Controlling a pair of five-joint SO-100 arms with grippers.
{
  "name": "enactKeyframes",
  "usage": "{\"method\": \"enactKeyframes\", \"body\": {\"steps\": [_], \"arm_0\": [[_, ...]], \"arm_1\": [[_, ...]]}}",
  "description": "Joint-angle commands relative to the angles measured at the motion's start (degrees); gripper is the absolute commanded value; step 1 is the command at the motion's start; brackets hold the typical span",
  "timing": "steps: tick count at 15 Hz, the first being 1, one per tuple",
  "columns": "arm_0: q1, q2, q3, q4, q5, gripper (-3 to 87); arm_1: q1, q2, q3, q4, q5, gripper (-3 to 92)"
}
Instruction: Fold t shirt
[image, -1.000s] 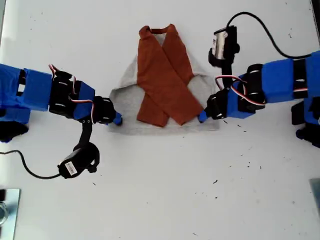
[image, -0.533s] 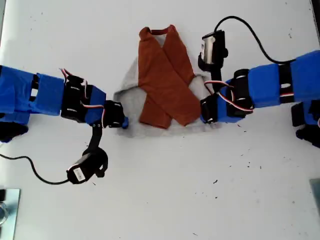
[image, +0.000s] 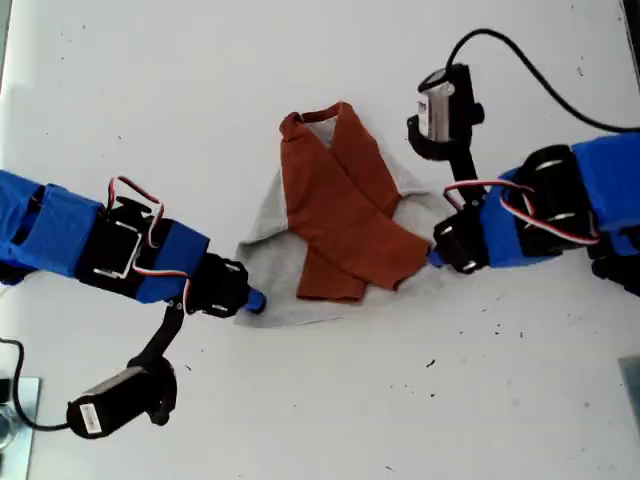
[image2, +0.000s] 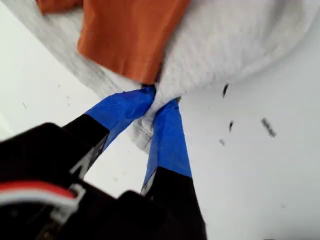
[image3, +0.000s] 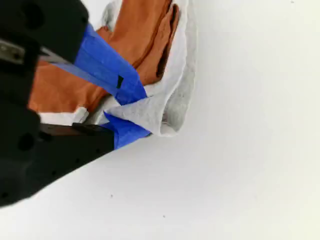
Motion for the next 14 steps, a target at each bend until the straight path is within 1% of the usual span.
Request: {"method": "enactKeyframes", "body": {"steps": [1, 2, 3, 4, 5, 6, 7, 8, 9, 10, 11, 12, 13, 14], "arm_0": [[-10.28, 9.58, -1.49, 4.04, 5.27, -0.3], [-16.17, 12.83, 0.00, 5.36, 8.26, -0.3], [-21.80, 16.79, 2.72, 5.45, 10.46, -0.3], [-27.25, 20.39, 5.63, 5.63, 12.39, -0.3], [-32.17, 24.70, 10.02, 5.27, 13.18, -0.3], [-37.18, 29.62, 16.17, 3.78, 12.92, 2.6], [-41.22, 34.80, 22.06, 1.76, 13.27, 16.9], [-45.00, 39.90, 27.42, 0.35, 13.10, 23.2], [-48.60, 44.21, 31.55, -0.70, 13.27, 28.9], [-50.89, 45.88, 32.52, -2.37, 17.93, 38.8], [-53.09, 46.23, 32.43, -2.37, 19.42, 32.7], [-54.76, 47.29, 33.66, -2.29, 18.02, 25.3], [-55.72, 50.10, 36.12, -2.99, 16.87, 20.8], [-56.07, 53.88, 38.41, -2.81, 16.44, 20.3]], "arm_1": [[11.60, 2.90, -5.01, -5.62, -8.35, 3.2], [16.70, 1.32, -6.94, -8.17, -12.39, 3.3], [21.01, -1.14, -9.32, -11.07, -16.35, 3.4], [24.70, -3.25, -12.30, -13.45, -19.34, 3.5], [28.56, -4.66, -13.89, -16.35, -20.65, 5.1], [32.61, -5.71, -13.89, -19.78, -20.13, 23.3], [36.21, -6.06, -12.39, -24.17, -18.81, 27.9], [39.99, -4.48, -9.05, -30.41, -18.63, 26.8], [45.09, -1.14, -3.16, -38.23, -14.59, 24.8], [50.71, 1.49, 1.76, -42.98, -9.23, 23.8], [55.72, 3.08, 3.96, -44.30, -6.15, 23.7], [59.06, 2.99, 2.99, -41.40, -5.98, 23.7], [61.00, 2.99, 1.32, -36.91, -8.96, 23.6], [61.61, 4.57, 0.79, -32.17, -12.39, 23.6]]}}
